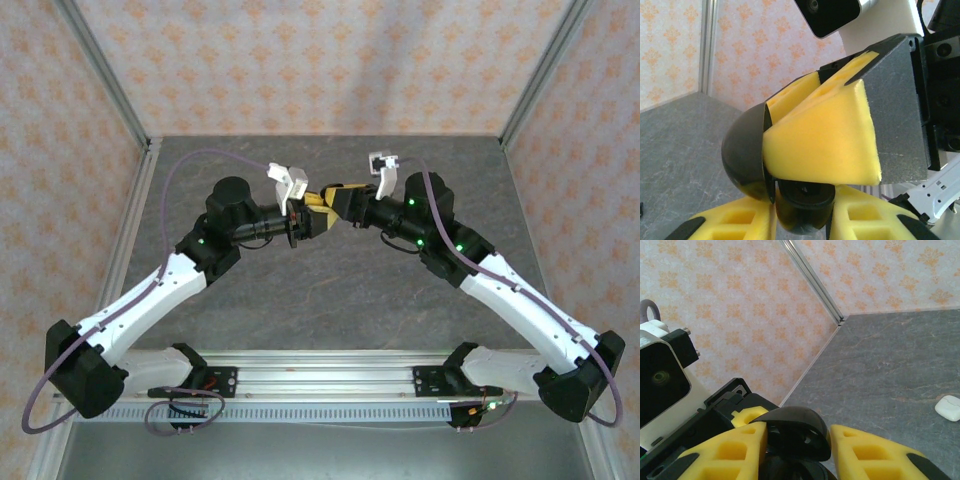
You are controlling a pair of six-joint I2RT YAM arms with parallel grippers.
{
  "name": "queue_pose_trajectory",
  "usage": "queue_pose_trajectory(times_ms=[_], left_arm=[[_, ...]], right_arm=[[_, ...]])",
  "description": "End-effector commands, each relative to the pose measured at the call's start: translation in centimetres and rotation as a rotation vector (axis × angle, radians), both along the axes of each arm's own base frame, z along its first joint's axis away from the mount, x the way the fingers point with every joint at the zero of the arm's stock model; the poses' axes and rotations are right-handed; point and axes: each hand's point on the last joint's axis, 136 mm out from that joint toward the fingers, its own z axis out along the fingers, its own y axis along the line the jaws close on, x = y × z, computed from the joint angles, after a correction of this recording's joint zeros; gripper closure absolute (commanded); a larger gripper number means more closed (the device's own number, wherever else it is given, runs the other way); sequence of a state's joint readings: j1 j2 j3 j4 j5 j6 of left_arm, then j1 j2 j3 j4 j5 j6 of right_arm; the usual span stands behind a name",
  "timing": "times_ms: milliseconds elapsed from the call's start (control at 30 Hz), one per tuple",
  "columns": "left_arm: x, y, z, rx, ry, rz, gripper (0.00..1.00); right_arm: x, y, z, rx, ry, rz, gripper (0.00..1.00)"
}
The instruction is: Insert wireless bluetooth earbuds into charging case
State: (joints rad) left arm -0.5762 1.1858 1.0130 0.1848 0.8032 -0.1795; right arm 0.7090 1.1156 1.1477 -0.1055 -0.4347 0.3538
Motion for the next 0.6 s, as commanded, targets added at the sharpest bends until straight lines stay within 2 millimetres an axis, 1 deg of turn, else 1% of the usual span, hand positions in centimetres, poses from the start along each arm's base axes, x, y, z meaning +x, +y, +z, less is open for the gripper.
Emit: queue_pose_trajectory(times_ms=[0,100,133,200,233,300,367,433,567], left_arm=[[-0.2,-0.2,3.1,-0.058,-0.079,-0.004,0.79],[-0.1,-0.2,2.9,-0.044,-0.079,-0.004,0.88],[-0.1,-0.3,2.7,-0.036,-0.079,-0.006,0.9],[0.0,-0.3,2.3,-0.019,-0.083,-0.006,0.95],[-0.1,-0.2,2.1,-0.008,-0.089,-0.005,0.96],[0.0,-0.2,1.6,0.012,-0.106,0.001,1.0],[0.0,0.0,1.1,0.029,-0.131,0.006,1.0],[0.0,0.1,0.5,0.05,-0.147,0.011,1.0],[0.1,0.1,-0.4,0.078,-0.164,0.014,1.0]], right_arm=[[-0.8,0.2,1.0,0.023,-0.039,0.033,0.91],[-0.9,0.2,1.1,0.028,-0.04,0.036,0.9],[-1.0,0.2,1.2,0.029,-0.038,0.039,0.88],[-1.1,0.2,1.3,0.031,-0.036,0.042,0.82],[-1.1,0.2,1.4,0.032,-0.034,0.042,0.77],[-1.2,0.1,1.5,0.027,-0.027,0.044,0.73],[-1.3,0.1,1.5,0.019,-0.012,0.047,0.67],[-1.5,0.0,1.5,0.016,0.005,0.05,0.56],[-2.0,-0.2,2.0,0.023,0.033,0.057,0.48]])
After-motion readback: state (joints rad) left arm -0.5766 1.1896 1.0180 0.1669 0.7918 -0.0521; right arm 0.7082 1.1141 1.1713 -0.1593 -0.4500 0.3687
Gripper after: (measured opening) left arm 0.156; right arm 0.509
